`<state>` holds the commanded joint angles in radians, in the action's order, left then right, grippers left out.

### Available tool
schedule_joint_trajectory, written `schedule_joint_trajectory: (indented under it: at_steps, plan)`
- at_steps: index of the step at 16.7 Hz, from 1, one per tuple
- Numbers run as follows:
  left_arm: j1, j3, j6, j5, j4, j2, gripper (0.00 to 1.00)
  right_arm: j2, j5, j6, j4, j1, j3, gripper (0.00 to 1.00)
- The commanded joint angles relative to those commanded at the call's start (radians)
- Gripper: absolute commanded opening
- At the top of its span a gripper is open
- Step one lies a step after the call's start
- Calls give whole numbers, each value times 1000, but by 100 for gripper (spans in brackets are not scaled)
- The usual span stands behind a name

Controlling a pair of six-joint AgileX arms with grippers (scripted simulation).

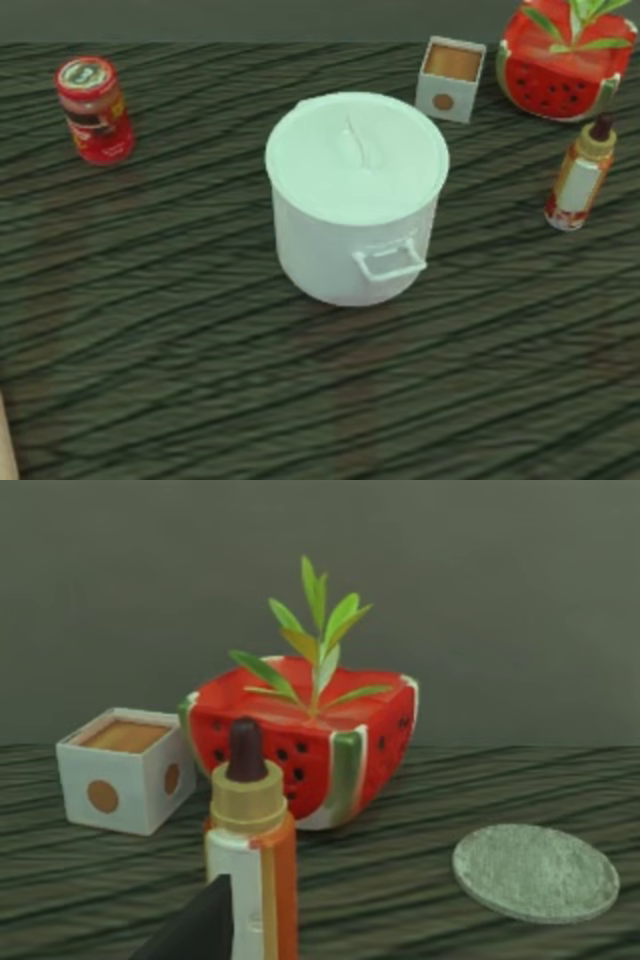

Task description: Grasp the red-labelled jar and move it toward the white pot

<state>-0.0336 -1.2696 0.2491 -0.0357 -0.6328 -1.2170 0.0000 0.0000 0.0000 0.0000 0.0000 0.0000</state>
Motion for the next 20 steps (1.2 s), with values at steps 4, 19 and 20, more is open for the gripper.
schedule_joint_trajectory:
  at_steps: [4,19,20]
  plan:
    - [6,-427,81,-31,-225,-428,100,0,0,0,0,0,0,100]
    - [23,-1488,269,-113,-764,-1460,100,0,0,0,0,0,0,100]
    - [24,-1496,270,-114,-768,-1467,100,0,0,0,0,0,0,100]
